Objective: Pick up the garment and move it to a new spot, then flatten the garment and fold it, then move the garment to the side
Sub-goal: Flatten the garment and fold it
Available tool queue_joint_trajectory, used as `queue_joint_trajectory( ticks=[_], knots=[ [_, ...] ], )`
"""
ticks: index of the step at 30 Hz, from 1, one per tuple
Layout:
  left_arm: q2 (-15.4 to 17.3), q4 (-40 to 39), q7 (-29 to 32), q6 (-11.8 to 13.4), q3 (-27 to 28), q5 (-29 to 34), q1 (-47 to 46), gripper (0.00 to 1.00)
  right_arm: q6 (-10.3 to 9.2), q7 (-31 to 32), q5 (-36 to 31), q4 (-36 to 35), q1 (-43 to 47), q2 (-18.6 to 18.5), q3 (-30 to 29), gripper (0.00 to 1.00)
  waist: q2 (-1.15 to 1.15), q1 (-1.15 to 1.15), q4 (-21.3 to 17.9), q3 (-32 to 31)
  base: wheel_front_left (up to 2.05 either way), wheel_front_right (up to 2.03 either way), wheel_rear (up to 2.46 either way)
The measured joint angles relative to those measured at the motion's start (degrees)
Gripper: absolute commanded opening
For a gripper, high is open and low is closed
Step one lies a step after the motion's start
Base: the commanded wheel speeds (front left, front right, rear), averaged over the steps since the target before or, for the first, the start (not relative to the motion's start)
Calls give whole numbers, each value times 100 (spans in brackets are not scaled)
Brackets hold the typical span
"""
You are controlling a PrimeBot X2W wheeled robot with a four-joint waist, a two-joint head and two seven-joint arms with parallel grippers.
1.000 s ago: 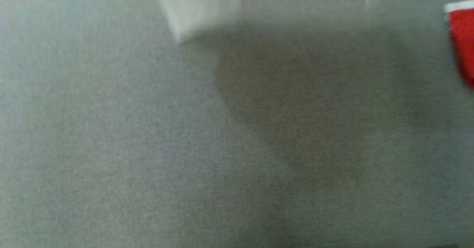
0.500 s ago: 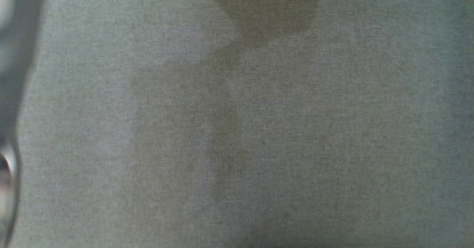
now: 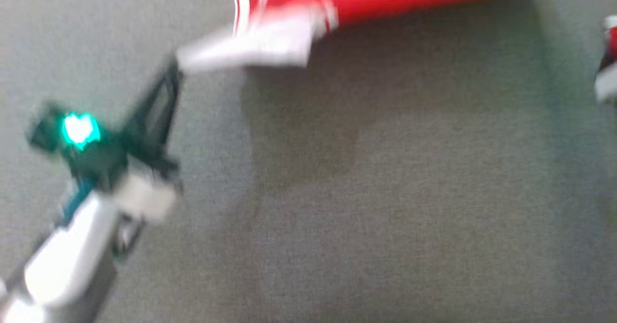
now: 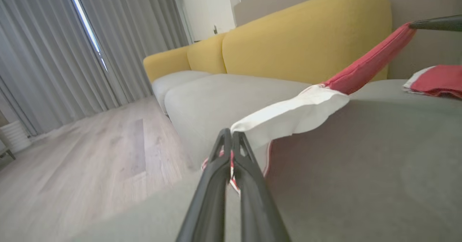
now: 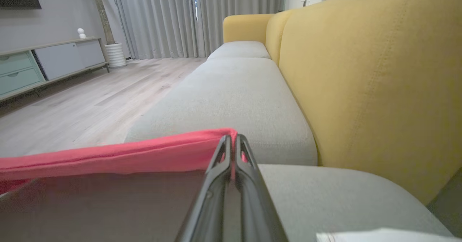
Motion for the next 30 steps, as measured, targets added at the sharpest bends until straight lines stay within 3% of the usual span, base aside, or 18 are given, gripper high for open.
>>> queue_joint_trajectory(
  ticks=[12, 18, 23, 27, 30],
  knots=[
    [56, -896, 224, 555, -388, -549, 2642, 0, 0, 1, 1, -742, 2601, -8, -636, 0, 0, 0, -109, -945, 0, 0, 0],
    [138, -1277, 422, 730, -545, -776, 3482, 0, 0, 1, -77, -1213, 3670, 89, -1163, 0, 0, 0, -162, -1140, 0, 0, 0],
    [181, -1427, 568, 786, -510, -801, 3355, 0, 0, 24, -230, -1477, 3966, 254, -1474, 0, 0, 2, -205, -1032, 0, 0, 0],
    [141, -1288, 665, 770, -414, -734, 2653, 0, 0, 208, -337, -1548, 3789, 417, -1690, 0, 0, 2, -221, -876, 0, 0, 0],
    [5, -1003, 669, 623, -404, -620, 1955, 0, 0, 319, -393, -1532, 3529, 532, -1746, 0, 0, 3, -232, -722, 0, 0, 0]
  ],
)
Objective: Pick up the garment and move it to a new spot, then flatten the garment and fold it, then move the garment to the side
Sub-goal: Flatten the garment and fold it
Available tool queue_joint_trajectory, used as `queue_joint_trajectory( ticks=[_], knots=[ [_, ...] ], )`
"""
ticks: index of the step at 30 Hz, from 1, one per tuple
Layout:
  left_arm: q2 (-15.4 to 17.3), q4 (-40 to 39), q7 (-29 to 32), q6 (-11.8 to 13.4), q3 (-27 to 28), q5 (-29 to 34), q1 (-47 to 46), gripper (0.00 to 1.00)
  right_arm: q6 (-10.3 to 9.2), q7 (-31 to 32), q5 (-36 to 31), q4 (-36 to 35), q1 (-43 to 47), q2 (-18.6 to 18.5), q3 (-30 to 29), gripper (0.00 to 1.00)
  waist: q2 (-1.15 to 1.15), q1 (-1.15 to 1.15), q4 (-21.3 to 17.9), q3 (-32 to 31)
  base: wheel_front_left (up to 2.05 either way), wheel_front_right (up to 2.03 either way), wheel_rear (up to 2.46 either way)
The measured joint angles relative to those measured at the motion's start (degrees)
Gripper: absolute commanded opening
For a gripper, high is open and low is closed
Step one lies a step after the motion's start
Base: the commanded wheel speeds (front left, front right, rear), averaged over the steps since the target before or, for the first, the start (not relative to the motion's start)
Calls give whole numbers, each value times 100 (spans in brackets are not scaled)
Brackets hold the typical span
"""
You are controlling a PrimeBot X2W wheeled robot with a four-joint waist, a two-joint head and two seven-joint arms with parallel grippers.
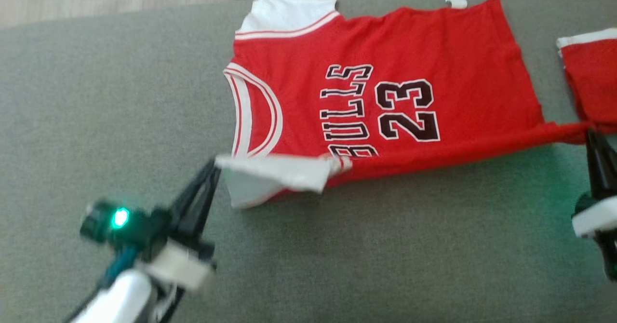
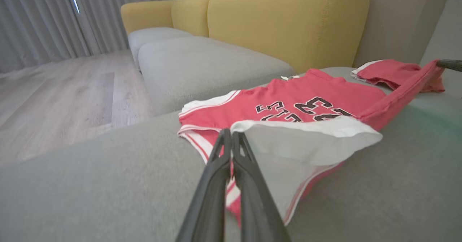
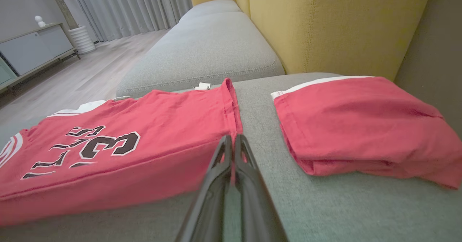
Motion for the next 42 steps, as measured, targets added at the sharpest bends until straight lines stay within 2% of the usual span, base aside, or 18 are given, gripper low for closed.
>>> queue_joint_trajectory(
  ticks=[2, 8, 14, 19, 20, 21, 22, 23, 24, 29, 34, 38, 42],
  knots=[
    [-149, 374, 7, -155, -12, 134, -661, 0, 0, 79, -68, 82, -306, 54, -3, 0, 0, 0, -6, 170, 0, 0, 0],
    [-386, 1165, 97, -503, -192, 448, -1856, 0, 0, 200, -169, 330, -926, 85, 67, 0, 0, 1, -3, 497, 0, 0, 0],
    [-535, 1740, 57, -671, -280, 672, -2629, 0, 0, 198, -212, 546, -1343, 88, 235, 0, 0, 1, 10, 742, 0, 0, 0],
    [-657, 2259, -66, -719, -326, 798, -3142, 0, 0, 168, -218, 875, -1663, 92, 403, 0, 0, 0, 14, 915, 0, 0, 0],
    [-680, 2368, -66, -736, -339, 827, -3206, 0, 0, 140, -218, 929, -1715, 101, 437, 14, 0, 0, 9, 934, 0, 0, 0],
    [-695, 2468, -80, -750, -349, 850, -3247, 0, 0, 140, -218, 999, -1772, 113, 474, 48, 0, 0, 1, 945, 0, 0, 0],
    [-715, 2554, -121, -746, -356, 859, -3276, 0, 0, 134, -218, 1073, -1822, 126, 491, 100, 0, 0, -7, 952, 0, 0, 0],
    [-745, 2638, -140, -714, -345, 848, -3281, 45, 0, 83, -218, 1150, -1871, 138, 510, 100, 0, 0, -14, 950, 0, 0, 0],
    [-778, 2714, -155, -687, -344, 834, -3274, 100, 0, 52, -218, 1214, -1903, 146, 524, 100, 0, 0, -18, 939, 0, 0, 0],
    [-1035, 2788, -278, -412, -121, 423, -2917, 100, 0, -170, -209, 1417, -1923, 298, 526, 100, 0, -1, -44, 767, 0, 0, 0],
    [-1363, 2654, -194, -47, 47, -258, -1615, 100, 0, -277, -109, 1356, -1652, 411, 361, 100, 0, -2, -66, 529, 0, 0, 0],
    [-1471, 2664, 85, 254, 21, -431, -851, 100, 0, -315, -115, 1205, -1315, 482, 272, 100, 0, -2, -94, 425, 0, 0, 0],
    [-1500, 2764, 270, 459, 9, -434, -834, 100, 0, -316, -222, 1055, -1193, 530, 247, 100, 0, -2, -121, 402, 0, 0, 0]
  ],
)
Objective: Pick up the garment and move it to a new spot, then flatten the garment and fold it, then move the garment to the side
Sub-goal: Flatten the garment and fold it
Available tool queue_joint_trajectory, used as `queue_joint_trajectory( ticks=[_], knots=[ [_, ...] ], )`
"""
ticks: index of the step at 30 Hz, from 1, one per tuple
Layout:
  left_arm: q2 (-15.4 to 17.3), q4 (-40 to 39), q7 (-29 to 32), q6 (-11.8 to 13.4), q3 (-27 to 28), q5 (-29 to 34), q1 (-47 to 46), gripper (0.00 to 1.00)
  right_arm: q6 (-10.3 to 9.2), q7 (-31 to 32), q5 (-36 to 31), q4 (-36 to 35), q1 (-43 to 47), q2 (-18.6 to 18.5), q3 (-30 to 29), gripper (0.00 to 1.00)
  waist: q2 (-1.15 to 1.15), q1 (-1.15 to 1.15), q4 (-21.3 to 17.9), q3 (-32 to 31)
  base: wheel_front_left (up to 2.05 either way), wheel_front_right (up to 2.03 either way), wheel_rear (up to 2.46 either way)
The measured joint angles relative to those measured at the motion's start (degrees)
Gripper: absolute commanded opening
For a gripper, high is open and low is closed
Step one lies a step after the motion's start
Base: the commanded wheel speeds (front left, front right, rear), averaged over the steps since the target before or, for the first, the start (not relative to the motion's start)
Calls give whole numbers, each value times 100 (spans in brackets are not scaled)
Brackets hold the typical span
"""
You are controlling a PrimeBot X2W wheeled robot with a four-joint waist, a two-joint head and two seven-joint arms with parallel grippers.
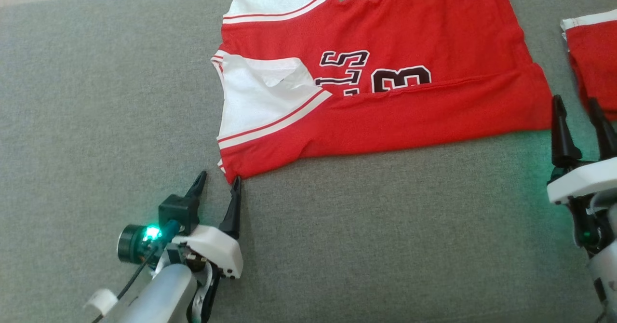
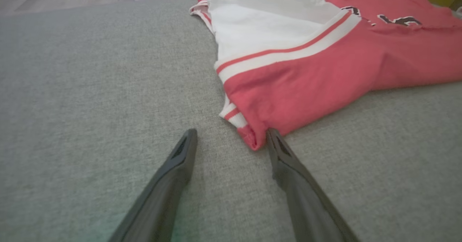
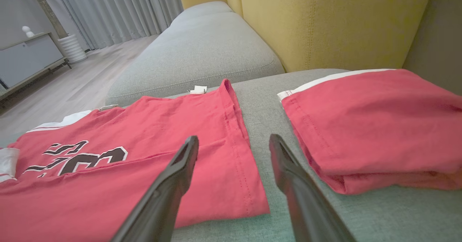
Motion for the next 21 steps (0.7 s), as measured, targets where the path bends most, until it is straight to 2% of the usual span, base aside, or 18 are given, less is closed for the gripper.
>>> queue_joint_trajectory(
  ticks=[3, 4, 6, 7, 9, 16, 21],
  knots=[
    [-29, 69, 58, -4, -36, 0, -45, 100, 0, 0, -2, -24, 15, 20, 0, 100, 0, 1, -10, 7, 0, 0, 0],
    [-43, 91, 103, -9, -65, 0, -74, 73, 0, 0, -7, -23, 19, 29, 0, 100, 0, 0, -12, 7, 0, 0, 0],
    [-74, 126, 127, -91, -127, 0, -148, 9, 0, 1, -7, -10, 27, 33, 0, 100, 0, 0, -9, 6, 0, 0, 0],
    [-85, 149, 130, -152, -169, 1, -177, 0, 0, 5, -7, 16, 26, 33, -3, 100, 0, 1, -4, 3, 0, 0, 0],
    [-100, 181, 142, -255, -214, 1, -218, 0, 0, 87, 7, 114, 26, 41, -14, 100, 0, 1, 11, -10, 0, 0, 0],
    [-76, 169, -158, -260, -301, 111, -218, 0, 0, 597, 52, 905, -77, 73, -225, 100, 0, 1, 126, -59, 0, 0, 0],
    [-32, 108, -236, -260, -314, 111, -253, 0, 0, 650, -49, 1318, -346, 81, -356, 100, 0, 2, 249, -47, 0, 0, 0]
  ],
)
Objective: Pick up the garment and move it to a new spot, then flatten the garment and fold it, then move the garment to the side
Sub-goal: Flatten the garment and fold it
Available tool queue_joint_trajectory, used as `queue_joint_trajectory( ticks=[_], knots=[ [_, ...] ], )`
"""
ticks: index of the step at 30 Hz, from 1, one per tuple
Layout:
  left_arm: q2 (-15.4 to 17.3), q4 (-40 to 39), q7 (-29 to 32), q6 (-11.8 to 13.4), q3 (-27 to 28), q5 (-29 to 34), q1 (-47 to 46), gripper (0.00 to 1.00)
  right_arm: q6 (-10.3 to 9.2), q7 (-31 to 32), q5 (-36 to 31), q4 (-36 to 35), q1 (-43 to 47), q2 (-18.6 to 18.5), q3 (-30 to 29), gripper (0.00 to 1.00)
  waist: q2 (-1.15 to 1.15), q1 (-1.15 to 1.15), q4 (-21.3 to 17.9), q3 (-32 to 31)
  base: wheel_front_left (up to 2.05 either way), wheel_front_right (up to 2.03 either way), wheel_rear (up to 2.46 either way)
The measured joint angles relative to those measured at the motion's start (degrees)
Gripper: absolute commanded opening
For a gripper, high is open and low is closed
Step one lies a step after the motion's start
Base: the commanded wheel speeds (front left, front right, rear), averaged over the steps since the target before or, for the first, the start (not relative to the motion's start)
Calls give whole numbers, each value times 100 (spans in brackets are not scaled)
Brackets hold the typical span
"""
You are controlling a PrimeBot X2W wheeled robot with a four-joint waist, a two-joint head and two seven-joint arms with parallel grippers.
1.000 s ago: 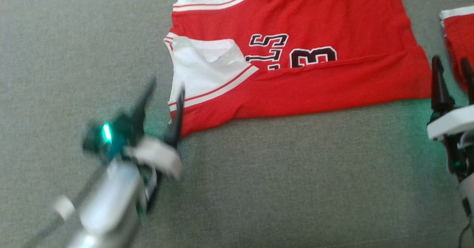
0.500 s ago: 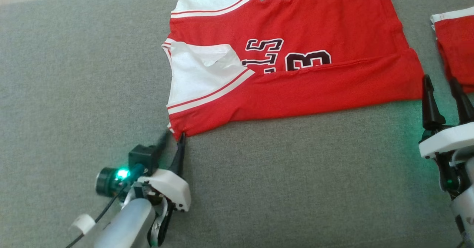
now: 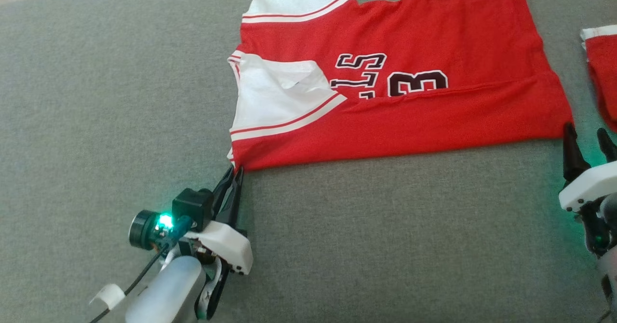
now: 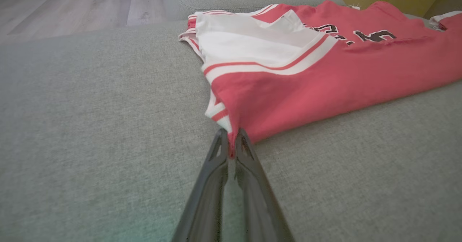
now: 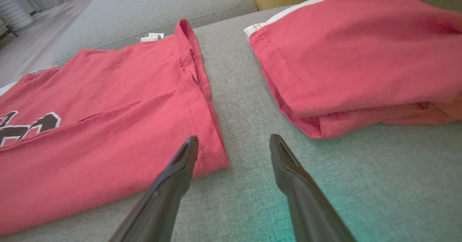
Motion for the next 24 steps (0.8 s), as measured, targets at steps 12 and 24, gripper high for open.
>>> queue_joint_trajectory(
  ticks=[12, 24],
  knots=[
    [33, -278, -42, 10, -52, 48, -74, 0, 0, 611, 120, 568, -316, 14, 93, 0, 0, 0, 181, -24, 0, 0, 0],
    [134, -626, -99, 130, -76, 37, 300, 0, 0, 539, 461, 302, 48, -40, 375, 0, 0, 0, 238, -413, 0, 0, 0]
  ],
)
